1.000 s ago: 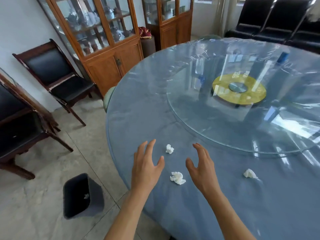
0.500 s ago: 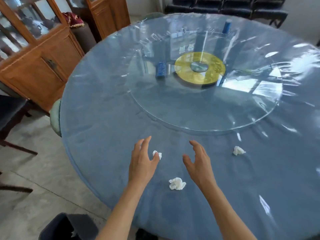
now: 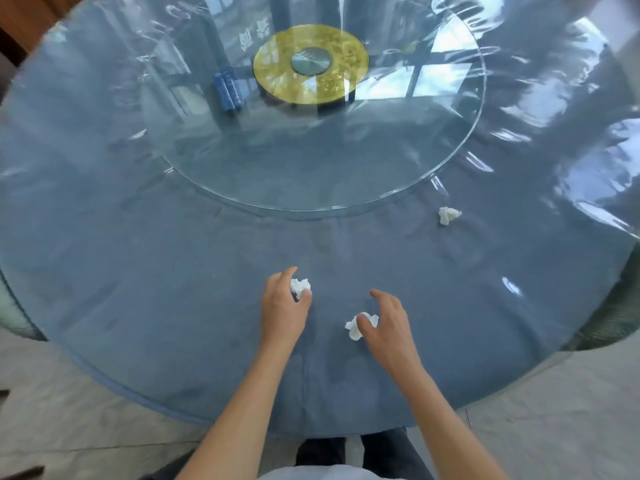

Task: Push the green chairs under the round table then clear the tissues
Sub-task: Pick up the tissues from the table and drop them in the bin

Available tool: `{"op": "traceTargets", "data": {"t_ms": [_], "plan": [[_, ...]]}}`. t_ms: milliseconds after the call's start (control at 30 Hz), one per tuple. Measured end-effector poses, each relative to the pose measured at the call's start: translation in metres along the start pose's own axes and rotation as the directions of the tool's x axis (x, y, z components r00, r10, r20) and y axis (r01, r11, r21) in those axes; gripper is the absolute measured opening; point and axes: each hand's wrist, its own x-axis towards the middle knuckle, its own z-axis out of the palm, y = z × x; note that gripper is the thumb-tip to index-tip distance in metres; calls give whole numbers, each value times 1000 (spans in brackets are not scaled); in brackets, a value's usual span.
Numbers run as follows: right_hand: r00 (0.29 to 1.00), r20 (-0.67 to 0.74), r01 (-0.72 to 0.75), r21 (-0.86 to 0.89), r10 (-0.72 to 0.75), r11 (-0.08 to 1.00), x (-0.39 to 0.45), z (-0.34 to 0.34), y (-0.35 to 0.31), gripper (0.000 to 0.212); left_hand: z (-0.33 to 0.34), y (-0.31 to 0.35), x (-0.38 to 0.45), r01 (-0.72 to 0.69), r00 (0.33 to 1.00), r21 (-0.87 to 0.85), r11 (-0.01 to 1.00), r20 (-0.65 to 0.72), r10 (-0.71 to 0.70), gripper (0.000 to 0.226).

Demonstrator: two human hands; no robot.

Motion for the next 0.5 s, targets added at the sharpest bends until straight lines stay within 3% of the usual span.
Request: {"op": "traceTargets", "data": {"t_ms": [267, 500], "plan": [[998, -39, 49, -45, -50, 998, -1, 21, 16, 43, 20, -5, 15, -64, 997, 156, 986, 58, 55, 43], [990, -78, 109, -99, -117, 989, 0, 24, 24, 24, 27, -14, 13, -111, 994, 230, 967, 9, 112, 32]]}}
